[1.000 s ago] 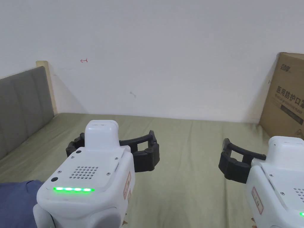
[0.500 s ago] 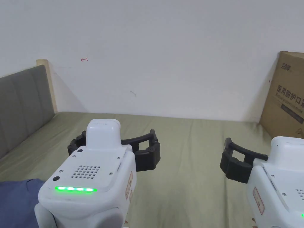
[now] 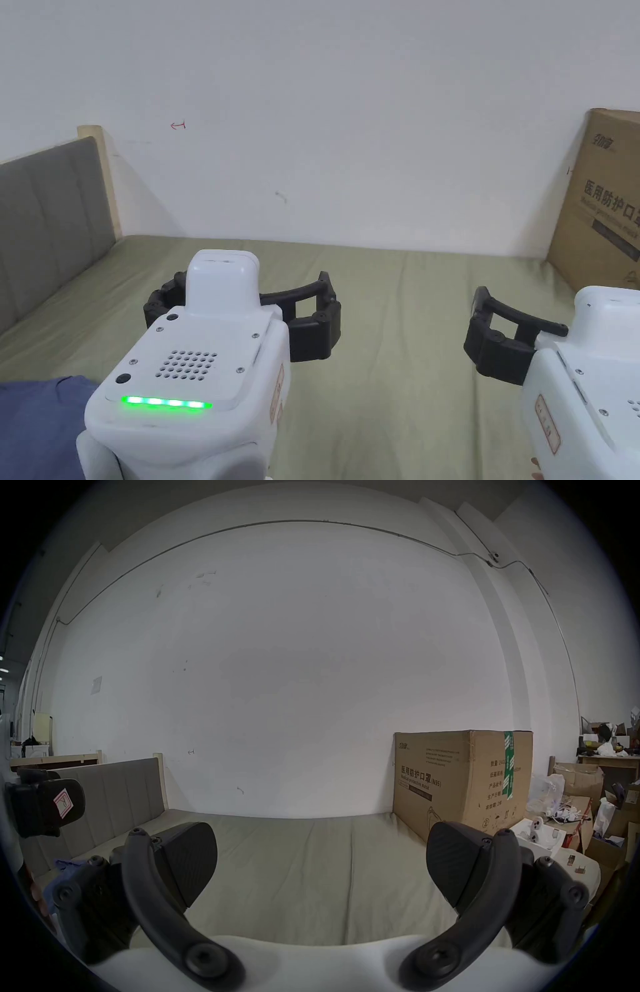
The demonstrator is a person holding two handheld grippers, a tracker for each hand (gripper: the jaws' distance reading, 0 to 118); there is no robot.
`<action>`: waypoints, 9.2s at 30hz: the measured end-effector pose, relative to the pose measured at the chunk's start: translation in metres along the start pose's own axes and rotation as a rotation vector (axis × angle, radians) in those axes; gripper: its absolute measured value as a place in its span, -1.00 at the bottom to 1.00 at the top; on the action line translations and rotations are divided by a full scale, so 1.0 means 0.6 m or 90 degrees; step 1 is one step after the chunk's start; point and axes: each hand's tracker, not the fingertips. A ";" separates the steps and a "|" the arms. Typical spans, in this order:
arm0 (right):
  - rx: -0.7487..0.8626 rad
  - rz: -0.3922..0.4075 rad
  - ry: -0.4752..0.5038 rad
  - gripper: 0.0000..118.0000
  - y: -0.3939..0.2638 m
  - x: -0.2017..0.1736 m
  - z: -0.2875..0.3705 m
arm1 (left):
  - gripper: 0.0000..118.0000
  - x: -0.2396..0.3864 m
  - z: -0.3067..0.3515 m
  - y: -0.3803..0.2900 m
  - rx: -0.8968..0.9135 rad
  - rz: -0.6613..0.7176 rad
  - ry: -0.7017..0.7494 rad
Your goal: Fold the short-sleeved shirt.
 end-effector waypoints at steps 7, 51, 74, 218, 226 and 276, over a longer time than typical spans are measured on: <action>-0.001 0.006 0.000 1.00 0.000 -0.001 -0.001 | 0.97 0.005 0.002 0.002 0.002 -0.005 -0.002; -0.104 -0.013 0.092 -1.00 -0.045 -0.084 -0.040 | -0.99 -0.124 0.026 -0.037 -0.140 -0.026 0.075; -0.262 0.079 0.397 -1.00 -0.127 -0.322 -0.076 | -0.97 -0.629 0.010 -0.246 -0.610 0.323 0.230; -0.476 -0.082 0.189 -0.98 0.024 0.304 -0.271 | -0.91 -0.246 -0.093 0.019 -0.394 0.075 -0.064; -0.349 -0.050 0.118 -0.98 0.265 0.341 -0.282 | -0.91 -0.280 -0.202 0.195 -0.329 0.062 -0.043; -0.778 -0.186 -0.001 -0.98 -0.359 0.456 -0.092 | -0.91 -0.365 -0.007 -0.300 -0.750 0.208 0.046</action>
